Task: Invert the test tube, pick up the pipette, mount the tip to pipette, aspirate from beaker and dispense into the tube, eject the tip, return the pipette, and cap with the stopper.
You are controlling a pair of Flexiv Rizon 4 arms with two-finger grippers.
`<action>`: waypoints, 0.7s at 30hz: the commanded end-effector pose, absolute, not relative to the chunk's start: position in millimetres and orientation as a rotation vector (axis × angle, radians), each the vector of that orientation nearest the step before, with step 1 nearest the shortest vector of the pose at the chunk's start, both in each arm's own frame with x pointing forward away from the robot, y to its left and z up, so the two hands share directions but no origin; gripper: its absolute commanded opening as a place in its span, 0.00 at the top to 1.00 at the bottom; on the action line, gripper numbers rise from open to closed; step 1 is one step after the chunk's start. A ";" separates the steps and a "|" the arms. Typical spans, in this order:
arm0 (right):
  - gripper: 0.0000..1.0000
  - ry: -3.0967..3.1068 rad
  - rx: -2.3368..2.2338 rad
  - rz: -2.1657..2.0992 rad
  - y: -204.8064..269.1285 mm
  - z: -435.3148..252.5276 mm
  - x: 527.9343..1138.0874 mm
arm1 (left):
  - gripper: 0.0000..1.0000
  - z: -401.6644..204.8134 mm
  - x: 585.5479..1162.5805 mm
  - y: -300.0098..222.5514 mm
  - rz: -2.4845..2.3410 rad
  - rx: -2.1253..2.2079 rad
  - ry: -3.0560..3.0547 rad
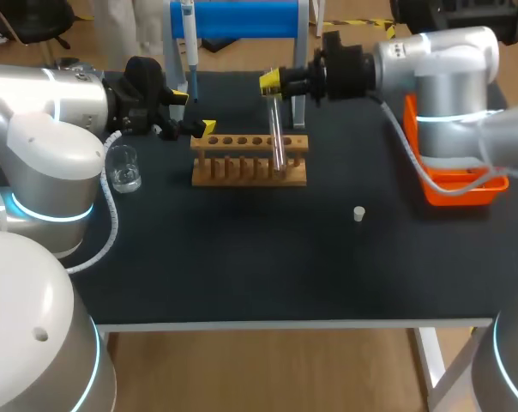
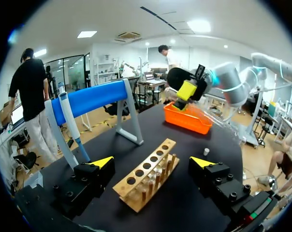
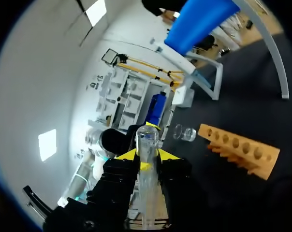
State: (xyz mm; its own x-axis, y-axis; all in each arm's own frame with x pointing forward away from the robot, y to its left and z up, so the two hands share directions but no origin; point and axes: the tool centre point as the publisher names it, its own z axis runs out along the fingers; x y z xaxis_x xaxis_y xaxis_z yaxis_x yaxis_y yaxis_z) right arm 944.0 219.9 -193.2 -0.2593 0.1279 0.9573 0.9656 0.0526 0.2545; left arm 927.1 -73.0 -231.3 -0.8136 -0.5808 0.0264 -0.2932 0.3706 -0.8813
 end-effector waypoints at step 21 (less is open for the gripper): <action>1.00 -0.992 -1.171 -1.111 211.1 -208.8 963.6 | 0.00 -230.9 927.1 -72.8 -1.418 -0.773 2.349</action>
